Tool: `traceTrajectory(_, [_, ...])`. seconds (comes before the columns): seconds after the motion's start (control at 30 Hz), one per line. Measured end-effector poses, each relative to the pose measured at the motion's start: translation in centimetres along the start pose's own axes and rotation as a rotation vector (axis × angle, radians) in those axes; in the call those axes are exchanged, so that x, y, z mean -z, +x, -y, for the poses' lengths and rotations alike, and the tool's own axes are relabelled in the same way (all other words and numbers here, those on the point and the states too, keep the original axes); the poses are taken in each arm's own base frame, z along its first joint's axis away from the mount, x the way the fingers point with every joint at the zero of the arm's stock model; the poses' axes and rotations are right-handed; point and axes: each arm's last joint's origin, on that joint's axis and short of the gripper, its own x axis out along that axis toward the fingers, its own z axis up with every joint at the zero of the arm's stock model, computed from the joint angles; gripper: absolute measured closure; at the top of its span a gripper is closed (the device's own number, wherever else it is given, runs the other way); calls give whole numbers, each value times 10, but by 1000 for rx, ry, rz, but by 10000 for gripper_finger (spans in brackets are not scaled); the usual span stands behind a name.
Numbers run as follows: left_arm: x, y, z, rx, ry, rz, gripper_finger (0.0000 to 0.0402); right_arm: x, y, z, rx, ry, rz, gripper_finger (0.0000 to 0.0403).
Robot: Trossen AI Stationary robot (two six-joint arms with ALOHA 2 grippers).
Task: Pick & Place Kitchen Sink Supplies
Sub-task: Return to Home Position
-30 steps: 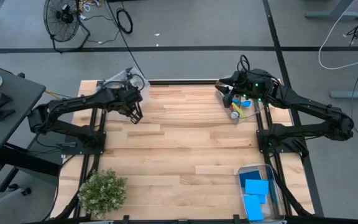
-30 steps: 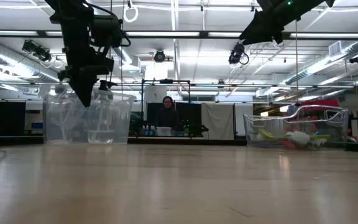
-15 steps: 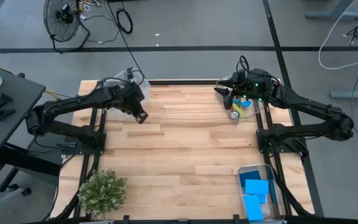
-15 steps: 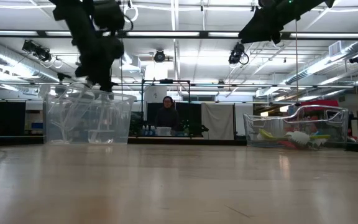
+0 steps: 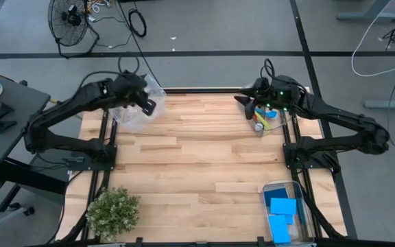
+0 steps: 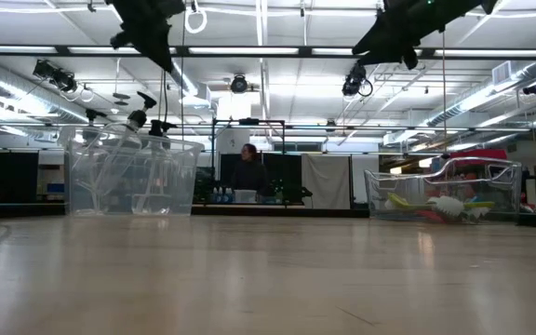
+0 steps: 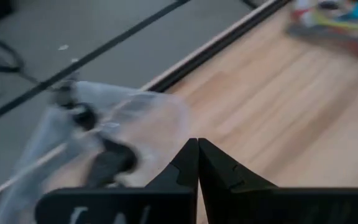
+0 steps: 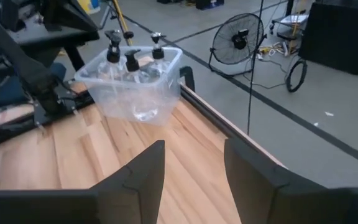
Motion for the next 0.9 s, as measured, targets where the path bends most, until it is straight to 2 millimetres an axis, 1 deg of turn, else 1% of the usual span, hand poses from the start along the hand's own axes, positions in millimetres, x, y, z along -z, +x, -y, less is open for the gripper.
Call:
traceTrajectory(0.1, [-4,-13,-5,-71,12,-9,385,-1,7,-1,-24,22,13,232])
traceTrajectory(0.2, [-4,-21,-9,-97,15,-31,377,-1,19,-2,-62,54,11,223])
traceTrajectory(0.33, [-4,-29,-15,-99,-72,-20,357,0,34,-3,-102,35,8,212])
traceTrajectory(0.43, [0,-29,-20,-135,-121,-52,326,-1,43,-5,-150,19,32,205])
traceTrajectory(0.57, [5,-29,-27,-206,-162,-101,269,-2,55,-7,-226,20,54,199])
traceTrajectory(0.73, [5,-29,-29,-214,-165,-105,198,0,68,-8,-280,-9,71,196])
traceTrajectory(0.8, [5,-29,-29,-214,-157,-105,177,0,72,-9,-293,-8,72,197])
traceTrajectory(0.9, [5,-29,-29,-215,-123,-107,158,1,73,-9,-300,-23,67,197])
